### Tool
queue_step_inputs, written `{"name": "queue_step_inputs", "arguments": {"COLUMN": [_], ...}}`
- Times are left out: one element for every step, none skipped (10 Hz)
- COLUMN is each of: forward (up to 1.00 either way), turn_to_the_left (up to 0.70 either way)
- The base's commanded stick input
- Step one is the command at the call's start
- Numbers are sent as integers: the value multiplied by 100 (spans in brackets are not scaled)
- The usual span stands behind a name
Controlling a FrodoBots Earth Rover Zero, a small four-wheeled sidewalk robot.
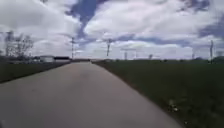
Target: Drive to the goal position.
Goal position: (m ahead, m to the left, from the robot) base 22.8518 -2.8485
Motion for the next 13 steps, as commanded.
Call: {"name": "queue_step_inputs", "arguments": {"forward": [100, 100, 100, 100, 100, 100, 100, 100, 100, 100, 100, 100, 100], "turn_to_the_left": [0, 0, 0, 0, 0, 9, 18, 0, 0, 0, 0, 0, 0]}}
